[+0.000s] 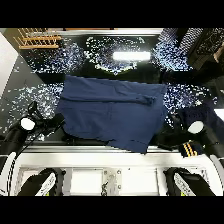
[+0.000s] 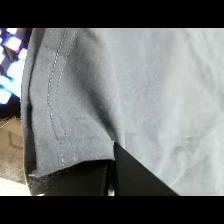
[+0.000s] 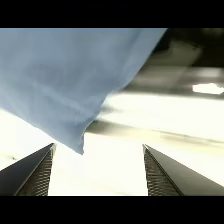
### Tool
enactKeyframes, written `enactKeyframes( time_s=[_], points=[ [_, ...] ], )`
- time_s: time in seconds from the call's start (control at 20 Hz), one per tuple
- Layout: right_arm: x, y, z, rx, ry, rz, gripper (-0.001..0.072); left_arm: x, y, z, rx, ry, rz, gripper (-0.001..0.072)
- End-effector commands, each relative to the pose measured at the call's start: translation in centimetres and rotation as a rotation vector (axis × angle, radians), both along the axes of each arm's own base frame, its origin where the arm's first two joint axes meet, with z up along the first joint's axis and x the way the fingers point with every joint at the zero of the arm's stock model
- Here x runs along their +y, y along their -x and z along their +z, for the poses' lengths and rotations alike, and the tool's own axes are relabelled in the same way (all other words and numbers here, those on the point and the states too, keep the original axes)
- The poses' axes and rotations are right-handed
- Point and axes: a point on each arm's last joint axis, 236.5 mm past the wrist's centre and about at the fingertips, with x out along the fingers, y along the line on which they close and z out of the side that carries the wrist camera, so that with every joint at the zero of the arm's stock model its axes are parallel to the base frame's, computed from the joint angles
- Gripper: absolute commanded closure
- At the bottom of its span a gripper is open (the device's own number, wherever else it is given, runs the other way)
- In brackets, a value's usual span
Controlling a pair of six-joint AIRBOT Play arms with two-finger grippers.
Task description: Fold the clothes and pants, and hang the long-sleeved shirts on hangers.
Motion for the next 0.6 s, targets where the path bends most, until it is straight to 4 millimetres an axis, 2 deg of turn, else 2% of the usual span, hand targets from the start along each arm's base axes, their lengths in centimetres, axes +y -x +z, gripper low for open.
enactKeyframes(
  time_s=[0.0, 0.2, 0.4, 0.45, 0.5, 0.55],
  points=[
    [3.1, 2.6, -1.5, 0.029, -0.057, 0.056, 0.0131, -0.1, 0.0, -0.2, 0.007, 0.003, -0.005, 0.0699],
    [5.7, 1.4, -1.4, -0.059, -0.081, 0.081, 0.0131, -0.2, 0.3, -1.1, 0.039, 0.009, -0.004, 0.0699],
    [5.9, 0.9, -1.5, -0.087, -0.071, 0.078, 0.0134, 0.1, -0.5, 0.0, -0.015, -0.006, 0.005, 0.0699],
    [5.9, 0.9, -1.5, -0.088, -0.071, 0.079, 0.0216, 0.2, -0.7, 0.4, -0.033, -0.010, 0.006, 0.0699],
    [5.9, 0.9, -1.5, -0.088, -0.071, 0.080, 0.0362, 0.3, -0.8, 0.7, -0.046, -0.013, 0.007, 0.0699],
    [6.0, 0.9, -1.5, -0.092, -0.072, 0.084, 0.0432, 0.3, -0.9, 1.0, -0.055, -0.015, 0.008, 0.0700]
  ],
)
